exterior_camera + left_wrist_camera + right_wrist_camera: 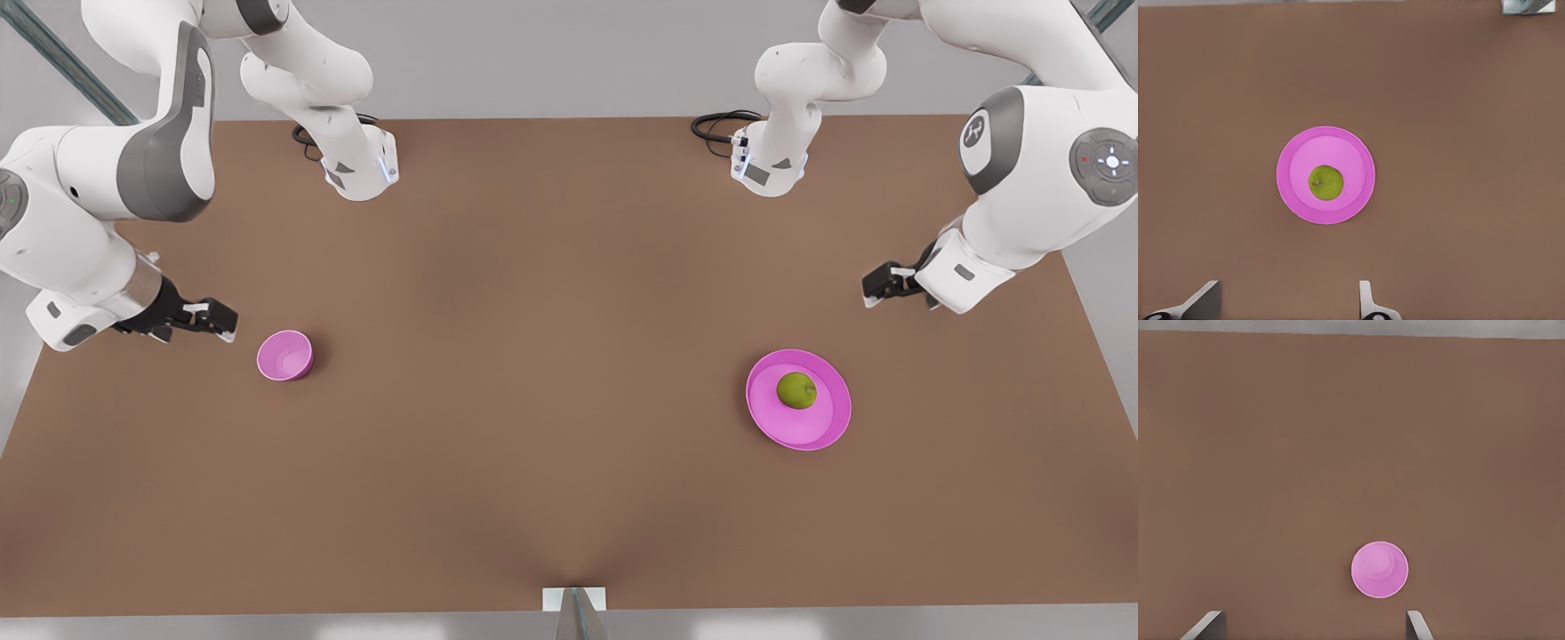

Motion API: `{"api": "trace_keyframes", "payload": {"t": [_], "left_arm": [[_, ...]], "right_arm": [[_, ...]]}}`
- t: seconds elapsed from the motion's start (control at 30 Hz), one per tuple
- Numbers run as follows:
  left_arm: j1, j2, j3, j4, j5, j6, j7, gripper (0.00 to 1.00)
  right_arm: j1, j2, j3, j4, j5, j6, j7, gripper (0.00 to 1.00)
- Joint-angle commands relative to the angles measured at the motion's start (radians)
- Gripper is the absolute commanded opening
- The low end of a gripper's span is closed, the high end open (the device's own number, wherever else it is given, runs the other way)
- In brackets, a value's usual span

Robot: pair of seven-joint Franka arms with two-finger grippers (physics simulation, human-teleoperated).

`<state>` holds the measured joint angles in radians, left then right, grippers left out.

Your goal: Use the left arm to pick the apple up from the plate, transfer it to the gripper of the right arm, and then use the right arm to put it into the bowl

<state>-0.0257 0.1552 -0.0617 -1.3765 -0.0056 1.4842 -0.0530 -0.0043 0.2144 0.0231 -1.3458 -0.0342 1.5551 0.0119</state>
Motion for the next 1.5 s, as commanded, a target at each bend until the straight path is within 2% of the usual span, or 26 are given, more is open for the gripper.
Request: {"api": "trace_keyframes", "payload": {"t": [0.0, 0.03, 0.1, 0.2, 0.3, 0.5, 0.77, 1.47], "left_arm": [[-0.002, 0.007, -0.001, 0.001, 0.01, 0.034, 0.032, 1.0], [0.0, 0.03, -0.001, 0.013, 0.009, 0.054, 0.029, 1.0], [0.003, 0.113, 0.002, -0.045, -0.004, 0.256, 0.024, 1.0], [-0.003, 0.099, 0.003, -0.355, -0.043, 0.623, -0.048, 1.0], [0.007, 0.107, 0.003, -0.549, -0.047, 0.855, -0.053, 1.0], [0.009, 0.156, 0.003, -0.707, -0.051, 1.071, -0.053, 1.0], [0.013, 0.271, 0.005, -0.725, -0.05, 1.194, -0.051, 1.0], [0.013, 0.346, 0.014, -0.768, -0.043, 1.251, -0.045, 1.0]], "right_arm": [[-0.003, -0.001, 0.0, 0.001, 0.0, 0.017, -0.01, 1.0], [-0.005, -0.001, 0.0, 0.001, 0.0, 0.017, -0.012, 1.0], [-0.006, -0.001, -0.002, -0.001, 0.0, 0.017, -0.012, 1.0], [-0.02, 0.007, -0.009, -0.001, 0.002, 0.017, -0.055, 1.0], [-0.02, 0.007, -0.006, -0.001, 0.0, 0.017, -0.055, 1.0], [-0.006, 0.007, 0.0, 0.001, 0.0, 0.017, -0.046, 1.0], [-0.017, 0.007, -0.003, 0.004, 0.002, 0.019, -0.061, 1.0], [-0.016, 0.013, -0.003, 0.01, 0.0, 0.02, -0.066, 1.0]]}}
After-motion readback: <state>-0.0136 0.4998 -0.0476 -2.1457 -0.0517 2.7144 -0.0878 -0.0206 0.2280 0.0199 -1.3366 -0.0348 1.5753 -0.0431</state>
